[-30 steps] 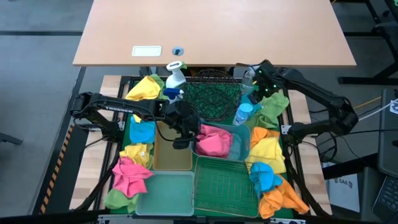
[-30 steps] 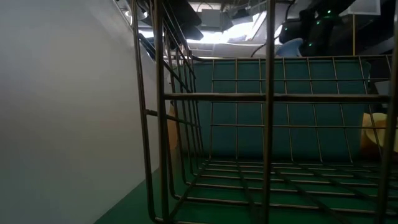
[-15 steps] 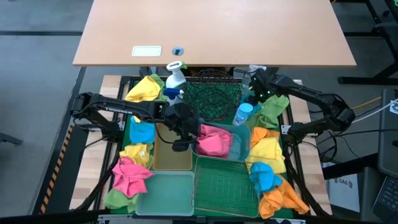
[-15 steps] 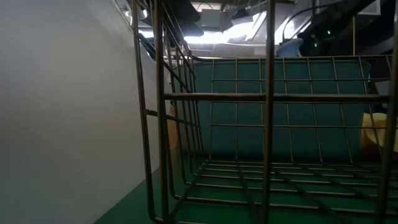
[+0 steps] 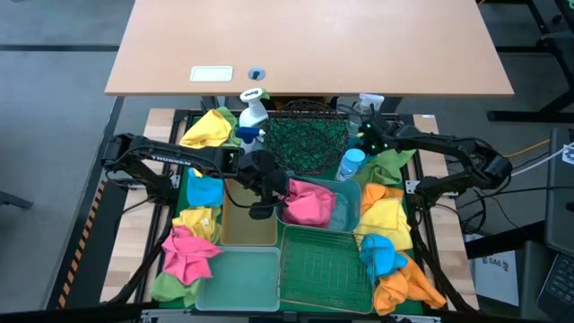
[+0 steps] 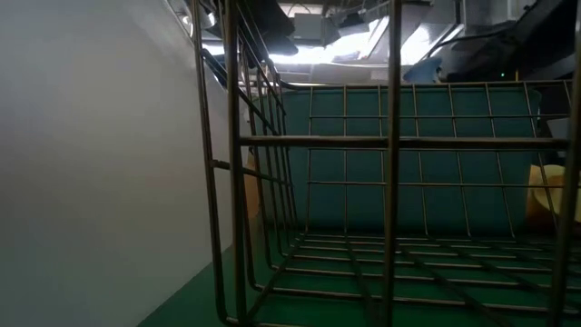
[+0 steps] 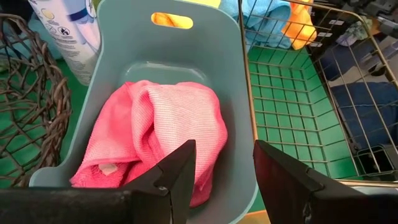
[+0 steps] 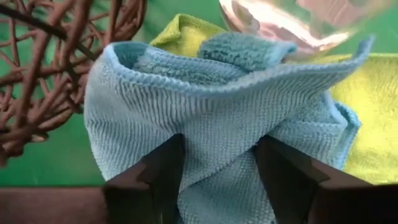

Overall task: Sort microfiber towel by color & place in baskets
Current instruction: Put the top blue towel into the black circular wire basket

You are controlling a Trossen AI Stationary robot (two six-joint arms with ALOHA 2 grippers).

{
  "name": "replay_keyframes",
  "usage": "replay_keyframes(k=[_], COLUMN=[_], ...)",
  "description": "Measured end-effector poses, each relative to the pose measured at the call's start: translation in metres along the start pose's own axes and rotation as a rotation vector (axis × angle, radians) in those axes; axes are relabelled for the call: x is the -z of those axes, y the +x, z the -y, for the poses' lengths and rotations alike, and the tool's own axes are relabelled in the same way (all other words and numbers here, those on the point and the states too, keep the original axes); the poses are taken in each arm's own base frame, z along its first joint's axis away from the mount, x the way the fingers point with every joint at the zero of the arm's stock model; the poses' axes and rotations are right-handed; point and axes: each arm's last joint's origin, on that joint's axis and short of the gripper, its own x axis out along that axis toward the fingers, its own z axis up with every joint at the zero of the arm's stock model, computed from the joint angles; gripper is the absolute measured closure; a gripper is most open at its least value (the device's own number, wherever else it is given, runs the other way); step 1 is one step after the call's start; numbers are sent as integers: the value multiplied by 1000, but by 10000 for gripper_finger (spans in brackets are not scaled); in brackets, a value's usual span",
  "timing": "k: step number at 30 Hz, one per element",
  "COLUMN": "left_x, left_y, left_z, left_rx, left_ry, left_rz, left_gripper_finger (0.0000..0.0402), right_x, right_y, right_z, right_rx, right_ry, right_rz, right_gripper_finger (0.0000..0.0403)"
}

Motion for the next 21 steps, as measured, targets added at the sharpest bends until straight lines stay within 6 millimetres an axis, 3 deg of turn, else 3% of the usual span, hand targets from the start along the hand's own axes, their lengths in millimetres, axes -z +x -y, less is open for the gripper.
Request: replay_keyframes(k=[5, 12, 21], left_x=[0, 0, 0], left_y=[0, 0, 0], left_z=[0, 0, 0], left_rx=[0, -2, -3], left_ry=[0, 0, 0], left_rz=[0, 0, 0], left_gripper_finger=[247, 247, 247], right_x=[1, 1, 5], right_y=[1, 1, -9], right_z=[0, 0, -1], right_rx=[2, 1, -56], right_ry=[0, -4, -10], right_rz=[-6, -7, -28], right_gripper_finger=[254, 383, 383])
